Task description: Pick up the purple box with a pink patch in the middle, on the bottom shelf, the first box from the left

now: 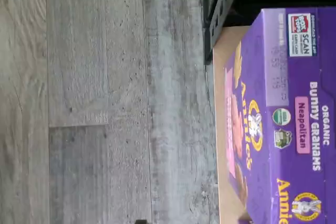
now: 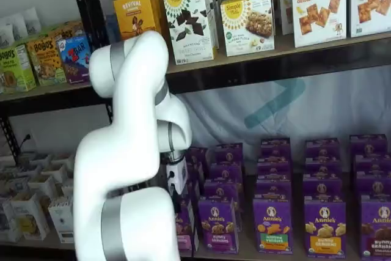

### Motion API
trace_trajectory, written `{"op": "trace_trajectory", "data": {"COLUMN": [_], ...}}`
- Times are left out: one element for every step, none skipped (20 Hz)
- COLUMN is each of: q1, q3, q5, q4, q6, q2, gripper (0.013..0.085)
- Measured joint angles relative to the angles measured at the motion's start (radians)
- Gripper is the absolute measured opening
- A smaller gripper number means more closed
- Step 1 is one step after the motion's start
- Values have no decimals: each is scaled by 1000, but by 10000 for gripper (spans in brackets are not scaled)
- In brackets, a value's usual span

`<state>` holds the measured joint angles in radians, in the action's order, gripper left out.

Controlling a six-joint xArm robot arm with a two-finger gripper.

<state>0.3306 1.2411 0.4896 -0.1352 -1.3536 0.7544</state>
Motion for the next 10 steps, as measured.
{"op": "trace_trajectory", "data": {"q1": [1,3,4,4,5,5,5,6,6,7], "q3": [-5,-8,-2,6,10,18,25,38,40,51], "q5": [-23,-56,-67,-70,-71,-69,-66,-60,-58,-51], "q4": [-6,-16,-19,-19,-18,-16,-13,-6,-5,-1], "q6": [-6,-13,-15,-14,-13,-10,-7,-1,1,6], "q2": [0,5,11,16,19,24,28,36,37,44], "gripper": [850,850,850,850,850,850,850,850,850,850]}}
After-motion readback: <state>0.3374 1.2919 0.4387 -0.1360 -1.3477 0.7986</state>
